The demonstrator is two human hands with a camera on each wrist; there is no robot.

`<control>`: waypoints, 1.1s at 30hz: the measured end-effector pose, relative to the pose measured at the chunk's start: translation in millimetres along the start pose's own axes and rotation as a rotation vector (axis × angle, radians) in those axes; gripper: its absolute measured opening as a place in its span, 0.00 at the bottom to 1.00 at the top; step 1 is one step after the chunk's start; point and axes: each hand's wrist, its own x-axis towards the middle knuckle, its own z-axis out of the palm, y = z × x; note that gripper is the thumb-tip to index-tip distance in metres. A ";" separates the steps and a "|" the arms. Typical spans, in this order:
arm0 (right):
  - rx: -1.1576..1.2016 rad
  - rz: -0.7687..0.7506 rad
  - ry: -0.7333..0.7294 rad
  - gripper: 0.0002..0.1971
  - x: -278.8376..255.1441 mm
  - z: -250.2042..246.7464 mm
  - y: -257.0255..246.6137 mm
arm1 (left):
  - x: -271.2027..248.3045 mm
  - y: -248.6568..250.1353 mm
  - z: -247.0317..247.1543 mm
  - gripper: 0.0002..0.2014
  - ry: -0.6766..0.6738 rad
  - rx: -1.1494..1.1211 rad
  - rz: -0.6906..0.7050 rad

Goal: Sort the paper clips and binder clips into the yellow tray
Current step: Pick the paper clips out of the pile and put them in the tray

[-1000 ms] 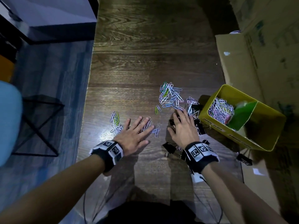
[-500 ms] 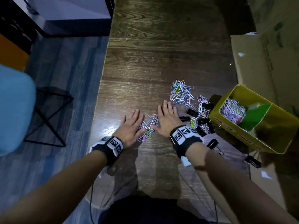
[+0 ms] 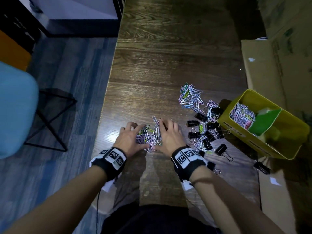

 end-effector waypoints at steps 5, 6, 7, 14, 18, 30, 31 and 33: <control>0.147 0.030 -0.033 0.34 -0.7 0.3 -5.9 | 4.4 15.5 8.4 0.25 -0.019 -0.156 0.031; 0.182 0.031 -0.046 0.31 -1.2 0.3 -5.1 | 4.3 16.8 7.9 0.23 -0.018 -0.165 0.033; 0.221 0.032 -0.059 0.29 -1.6 0.4 -3.6 | 4.3 16.5 7.8 0.21 -0.009 -0.163 0.041; 0.544 0.164 -0.067 0.16 -1.2 -2.9 4.6 | 9.1 5.4 -7.4 0.11 -0.016 -0.303 -0.068; 0.679 0.200 -0.013 0.12 -2.3 -5.0 3.4 | 9.8 -0.2 -14.5 0.08 -0.098 -0.656 -0.150; 1.251 0.235 0.154 0.12 -30.0 -30.6 26.9 | 10.5 16.2 -61.9 0.05 -0.108 -1.264 -0.196; 1.293 0.229 0.202 0.12 -34.8 -37.0 27.7 | 11.5 20.9 -67.1 0.05 -0.113 -1.296 -0.185; 1.339 0.225 0.292 0.12 -46.1 -51.5 34.8 | 17.0 37.4 -76.0 0.06 -0.141 -1.346 -0.156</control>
